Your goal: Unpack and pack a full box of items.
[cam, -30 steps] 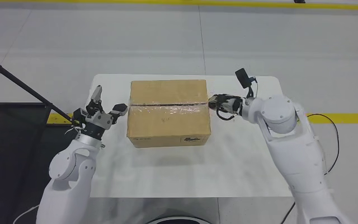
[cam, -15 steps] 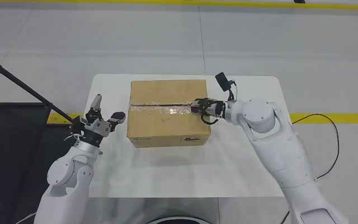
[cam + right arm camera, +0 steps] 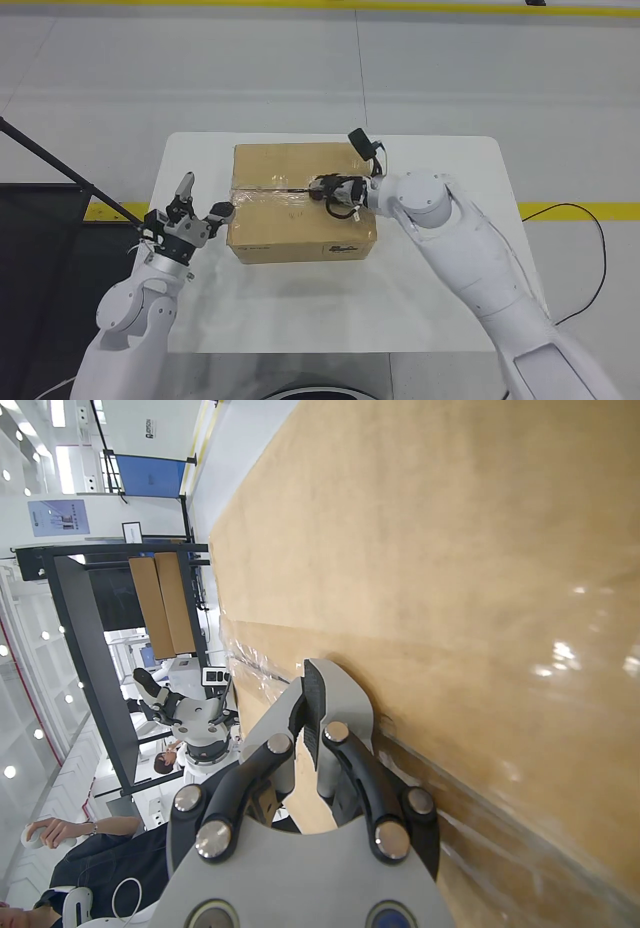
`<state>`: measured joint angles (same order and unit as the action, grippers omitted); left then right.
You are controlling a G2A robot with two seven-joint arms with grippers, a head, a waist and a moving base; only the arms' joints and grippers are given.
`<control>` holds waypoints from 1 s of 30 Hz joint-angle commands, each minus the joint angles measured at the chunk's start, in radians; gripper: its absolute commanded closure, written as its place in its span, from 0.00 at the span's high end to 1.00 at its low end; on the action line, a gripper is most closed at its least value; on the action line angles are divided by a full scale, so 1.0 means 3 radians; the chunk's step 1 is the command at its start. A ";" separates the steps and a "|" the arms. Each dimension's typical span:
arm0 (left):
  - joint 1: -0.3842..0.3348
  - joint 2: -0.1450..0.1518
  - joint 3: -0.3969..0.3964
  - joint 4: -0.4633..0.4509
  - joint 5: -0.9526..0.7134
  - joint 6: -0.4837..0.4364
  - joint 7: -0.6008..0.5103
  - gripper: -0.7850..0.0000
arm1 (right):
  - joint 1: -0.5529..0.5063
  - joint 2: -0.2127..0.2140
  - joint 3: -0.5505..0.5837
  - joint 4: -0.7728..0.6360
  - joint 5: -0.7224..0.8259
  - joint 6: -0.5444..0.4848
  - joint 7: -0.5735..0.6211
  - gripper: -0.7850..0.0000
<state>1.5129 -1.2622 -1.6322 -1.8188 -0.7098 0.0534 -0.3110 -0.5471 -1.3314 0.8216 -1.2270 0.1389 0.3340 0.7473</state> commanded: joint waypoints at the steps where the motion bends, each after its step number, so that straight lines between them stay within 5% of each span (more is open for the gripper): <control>1: 0.0008 0.0000 0.0003 -0.0003 -0.0003 -0.0005 0.0000 1.00 | 0.0082 -0.0053 -0.0085 0.0102 0.0063 -0.0055 -0.0021 0.00; 20: 0.0074 0.0000 -0.0035 0.0003 -0.0093 -0.0032 -0.0021 1.00 | 0.0775 -0.0753 -0.0901 0.1112 0.0470 -0.0505 -0.0143 0.00; 30: 0.0087 0.0004 -0.0079 -0.0028 -0.0121 -0.0020 -0.0028 1.00 | 0.0901 -0.0859 -0.0859 0.1361 0.0465 -0.0633 0.0064 0.00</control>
<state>1.5390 -1.2611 -1.6534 -1.8252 -0.7448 0.0471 -0.3193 -0.2783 -1.5899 0.5613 -0.8193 0.2829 0.1423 0.7576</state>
